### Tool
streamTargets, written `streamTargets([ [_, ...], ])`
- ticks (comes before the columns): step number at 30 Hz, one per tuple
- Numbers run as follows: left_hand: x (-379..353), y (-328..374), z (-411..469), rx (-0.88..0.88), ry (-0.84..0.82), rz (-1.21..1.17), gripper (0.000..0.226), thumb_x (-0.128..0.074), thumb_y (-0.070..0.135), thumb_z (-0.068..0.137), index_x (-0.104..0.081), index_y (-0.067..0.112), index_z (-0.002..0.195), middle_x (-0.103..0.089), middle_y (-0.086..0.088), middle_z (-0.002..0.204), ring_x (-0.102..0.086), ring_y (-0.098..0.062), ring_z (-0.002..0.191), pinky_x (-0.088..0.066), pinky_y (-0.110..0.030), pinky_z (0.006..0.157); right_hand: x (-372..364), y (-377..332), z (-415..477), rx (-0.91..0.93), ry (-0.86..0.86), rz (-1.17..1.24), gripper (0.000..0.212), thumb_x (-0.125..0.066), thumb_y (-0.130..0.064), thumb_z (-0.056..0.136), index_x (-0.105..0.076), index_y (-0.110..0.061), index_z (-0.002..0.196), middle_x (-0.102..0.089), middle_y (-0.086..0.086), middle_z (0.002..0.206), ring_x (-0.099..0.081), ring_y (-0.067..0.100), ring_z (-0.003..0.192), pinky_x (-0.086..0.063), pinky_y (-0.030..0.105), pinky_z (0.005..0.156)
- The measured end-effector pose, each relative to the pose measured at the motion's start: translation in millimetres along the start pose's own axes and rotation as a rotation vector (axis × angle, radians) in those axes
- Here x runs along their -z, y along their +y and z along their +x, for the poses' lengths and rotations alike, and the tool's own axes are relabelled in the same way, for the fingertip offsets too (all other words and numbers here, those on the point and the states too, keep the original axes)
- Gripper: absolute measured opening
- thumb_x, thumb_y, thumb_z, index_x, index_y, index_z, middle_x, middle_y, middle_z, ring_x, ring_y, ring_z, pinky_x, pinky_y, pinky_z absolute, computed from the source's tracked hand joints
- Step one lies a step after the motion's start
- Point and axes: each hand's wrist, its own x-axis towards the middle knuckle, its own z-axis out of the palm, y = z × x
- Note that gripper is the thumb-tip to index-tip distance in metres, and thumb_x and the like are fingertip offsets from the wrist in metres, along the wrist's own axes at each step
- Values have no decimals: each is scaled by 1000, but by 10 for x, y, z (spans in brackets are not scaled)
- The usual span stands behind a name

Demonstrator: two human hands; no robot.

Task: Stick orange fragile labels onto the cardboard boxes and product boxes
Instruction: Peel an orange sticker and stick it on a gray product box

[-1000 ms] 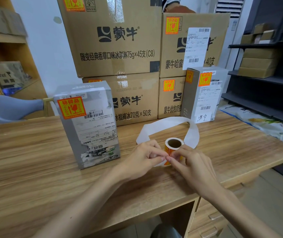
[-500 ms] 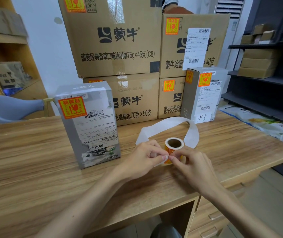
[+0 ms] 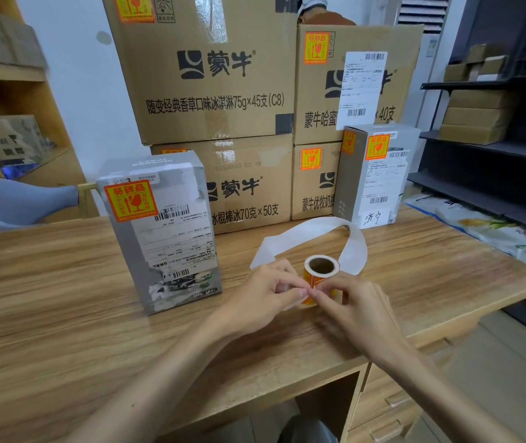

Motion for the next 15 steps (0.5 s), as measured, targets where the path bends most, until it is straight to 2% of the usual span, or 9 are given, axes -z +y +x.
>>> streamTargets([
  [3,-5,9,11,-8,-7,-23,15,-68,17,96,-81,24,96,-57,3,91,-46,-16,71,-36,-30,63,-8,7,8,-15,2,-4,14,-68,-43,89,-74,-32,83,-67,-17,79,-56,-3,74,-35,22,56],
  [9,-34,-5,14,-2,58,33,13,-70,22,95,-81,26,98,-59,5,90,-43,-3,65,-38,-26,64,-20,11,22,-63,6,28,9,-70,-38,89,-75,-33,85,-69,-17,78,-56,-4,69,-41,25,57],
  [12,-36,-2,7,14,78,44,12,-71,24,94,-82,27,97,-60,5,90,-46,-1,65,-40,-25,67,-26,23,31,-110,8,112,8,-73,-35,88,-76,-30,83,-71,-16,76,-57,-4,67,-45,28,59],
  [15,-40,0,-4,27,93,54,12,-71,26,94,-82,26,98,-59,9,88,-49,0,67,-41,-25,69,-37,29,29,-150,11,191,8,-75,-33,87,-77,-29,80,-71,-16,75,-57,-3,69,-44,25,61],
])
